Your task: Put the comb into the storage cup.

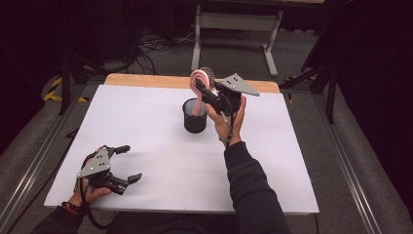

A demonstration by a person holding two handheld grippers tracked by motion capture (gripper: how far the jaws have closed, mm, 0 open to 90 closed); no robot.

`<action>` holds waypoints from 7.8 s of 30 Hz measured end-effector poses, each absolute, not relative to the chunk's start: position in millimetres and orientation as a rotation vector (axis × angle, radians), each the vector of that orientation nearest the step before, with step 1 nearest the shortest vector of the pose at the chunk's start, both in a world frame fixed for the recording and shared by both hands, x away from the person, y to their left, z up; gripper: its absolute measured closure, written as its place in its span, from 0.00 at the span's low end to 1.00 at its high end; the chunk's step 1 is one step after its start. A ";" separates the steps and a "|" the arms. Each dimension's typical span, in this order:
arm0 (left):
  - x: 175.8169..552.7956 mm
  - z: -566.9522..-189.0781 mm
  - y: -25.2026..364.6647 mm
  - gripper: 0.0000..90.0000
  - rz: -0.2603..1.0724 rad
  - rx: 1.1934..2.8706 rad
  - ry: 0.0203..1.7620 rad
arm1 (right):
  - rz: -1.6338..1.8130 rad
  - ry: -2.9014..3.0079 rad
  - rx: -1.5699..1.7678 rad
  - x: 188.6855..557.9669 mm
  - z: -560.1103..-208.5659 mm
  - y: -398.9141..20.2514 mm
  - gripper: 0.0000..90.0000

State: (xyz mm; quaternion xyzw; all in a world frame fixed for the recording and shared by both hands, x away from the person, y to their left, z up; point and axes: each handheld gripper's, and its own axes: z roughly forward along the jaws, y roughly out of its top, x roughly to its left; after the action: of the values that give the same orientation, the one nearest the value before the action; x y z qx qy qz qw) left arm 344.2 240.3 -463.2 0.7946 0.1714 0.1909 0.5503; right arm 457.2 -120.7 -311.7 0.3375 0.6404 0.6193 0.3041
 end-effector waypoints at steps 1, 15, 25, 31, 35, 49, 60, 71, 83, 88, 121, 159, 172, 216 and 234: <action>344.2 -463.3 240.3 0.02 0.451 1.881 0.405 | 1.640 1.701 0.890 457.4 -312.8 -120.9 0.70; 344.2 -463.5 240.9 0.03 0.449 1.876 0.411 | 1.638 1.727 0.941 461.0 -334.9 -119.9 0.70; 343.7 -463.0 241.6 0.03 0.457 1.865 0.417 | 1.629 1.742 0.970 463.2 -348.8 -120.2 0.70; 343.0 -463.3 240.6 0.03 0.449 1.868 0.416 | 1.642 1.746 1.003 465.8 -355.0 -122.5 0.70; 343.3 -463.2 241.5 0.03 0.458 1.865 0.418 | 1.642 1.751 1.022 468.4 -359.0 -123.2 0.70; 342.5 -462.4 242.3 0.03 0.466 1.857 0.425 | 1.569 1.764 0.992 466.3 -364.9 -119.3 0.68; 343.2 -464.1 238.7 0.03 0.477 1.871 0.429 | 1.504 1.734 1.038 469.2 -368.0 -131.2 0.66; 343.1 -464.3 238.1 0.03 0.482 1.882 0.428 | 1.413 1.770 1.049 473.1 -376.8 -133.2 0.64; 344.2 -465.7 237.0 0.03 0.475 1.884 0.433 | 1.368 1.772 1.059 474.6 -380.2 -139.4 0.60; 344.1 -465.6 236.8 0.03 0.473 1.887 0.433 | 1.351 1.768 1.061 473.0 -381.2 -140.5 0.57; 343.7 -465.0 237.9 0.04 0.480 1.881 0.428 | 1.327 1.753 0.986 456.1 -367.5 -149.0 0.40; 344.6 -466.0 237.5 0.03 0.465 1.894 0.425 | 1.320 1.724 0.868 438.9 -356.4 -155.7 0.12; 344.6 -466.7 236.4 0.03 0.461 1.898 0.423 | 1.329 1.735 0.842 430.6 -360.9 -158.0 0.08; 344.6 -466.7 236.0 0.03 0.458 1.911 0.412 | 1.304 1.722 0.686 378.7 -358.5 -169.2 0.07; 343.9 -466.1 236.3 0.03 0.457 1.912 0.409 | 1.294 1.719 0.642 362.3 -356.5 -175.5 0.07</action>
State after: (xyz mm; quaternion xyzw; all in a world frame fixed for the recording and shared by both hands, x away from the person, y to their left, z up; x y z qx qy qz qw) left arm 343.9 236.3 -466.1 0.8032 0.1718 0.1921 0.5371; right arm 362.3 -175.5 -356.5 0.2579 0.6901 0.5192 0.4331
